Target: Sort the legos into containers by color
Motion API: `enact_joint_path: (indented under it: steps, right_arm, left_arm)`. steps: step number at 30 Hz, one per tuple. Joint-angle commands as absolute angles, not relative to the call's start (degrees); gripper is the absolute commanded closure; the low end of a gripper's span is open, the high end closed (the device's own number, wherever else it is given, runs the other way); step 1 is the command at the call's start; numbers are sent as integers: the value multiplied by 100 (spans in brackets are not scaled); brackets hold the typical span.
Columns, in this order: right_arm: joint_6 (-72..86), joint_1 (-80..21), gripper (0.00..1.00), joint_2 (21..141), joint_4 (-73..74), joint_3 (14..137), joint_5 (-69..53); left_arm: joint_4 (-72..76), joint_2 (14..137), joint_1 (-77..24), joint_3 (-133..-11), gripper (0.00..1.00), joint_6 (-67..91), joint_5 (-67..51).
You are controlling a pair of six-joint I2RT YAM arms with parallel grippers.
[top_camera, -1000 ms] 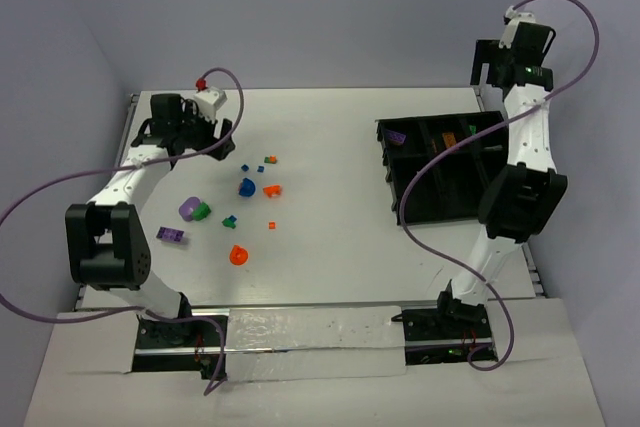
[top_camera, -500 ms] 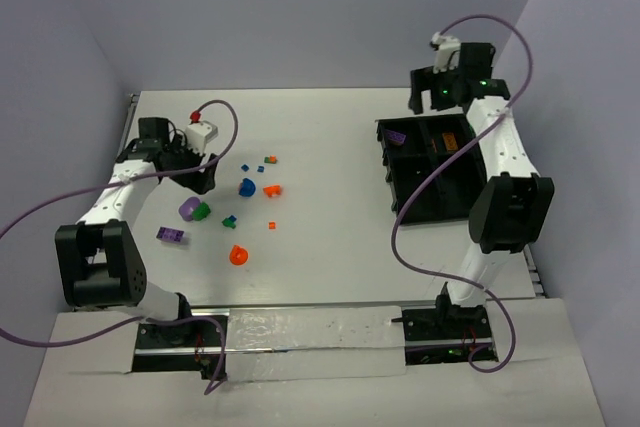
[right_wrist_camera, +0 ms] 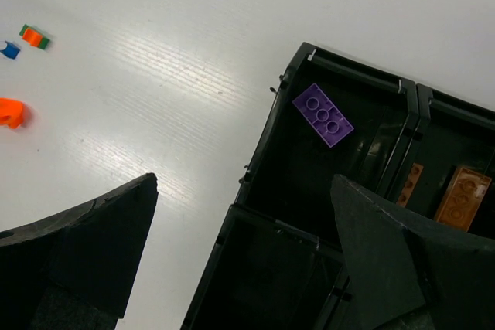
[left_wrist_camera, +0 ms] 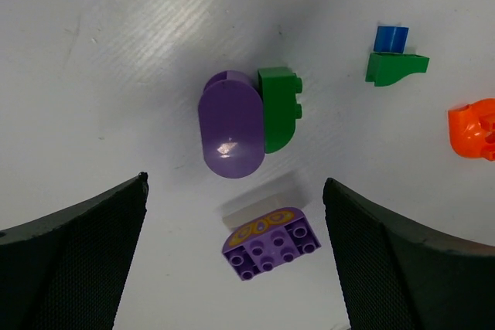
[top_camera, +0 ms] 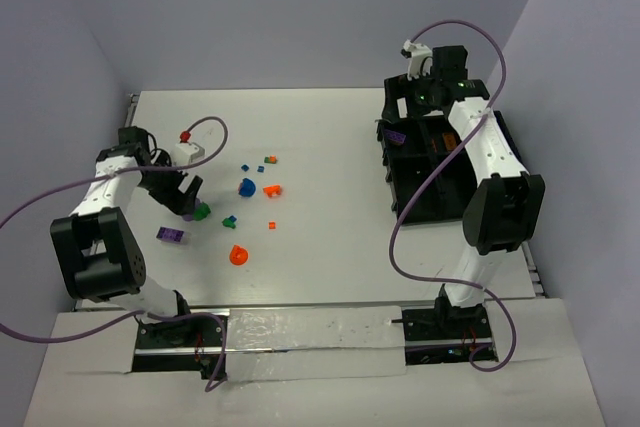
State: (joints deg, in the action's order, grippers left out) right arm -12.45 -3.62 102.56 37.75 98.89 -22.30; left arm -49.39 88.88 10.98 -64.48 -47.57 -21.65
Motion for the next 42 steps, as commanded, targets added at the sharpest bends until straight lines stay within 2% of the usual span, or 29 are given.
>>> enact_joint_path:
  steps: [1,5,15,19,25,28,31,36,42]
  right_arm:
    - [-1093,-510,0,9985,3747,9981,-2265]
    - [-979,-594,0,10032,3810,10089,-2317]
    - [-888,-640,0,10308,3999,10591,-2382]
    - [-856,-688,0,10374,4090,10746,-2460]
    - [-700,-830,0,10495,4162,10847,-2650]
    - [-539,-890,0,10561,4186,10877,-2803]
    - [-234,-973,0,10659,4192,10920,-3091]
    - [412,-1090,0,10854,4105,10986,-3454]
    - [1084,-1236,0,11150,3981,11253,-4112]
  left_arm:
    - [-4566,8754,958,-6096,1,-4130,-2027]
    - [-3765,8647,734,-5645,1,-3509,-1535]
    - [-3103,9008,483,-5484,1,-2665,-1266]
    - [-3003,9161,457,-5481,11,-2608,-1281]
    - [-3053,9181,431,-5404,17,-2784,-1417]
    - [-3056,9182,431,-5385,23,-2839,-1438]
    - [-3021,9138,437,-5416,38,-2845,-1566]
    - [-2909,9044,352,-5554,53,-2865,-1766]
    - [-2734,8620,191,-5810,59,-2930,-2223]
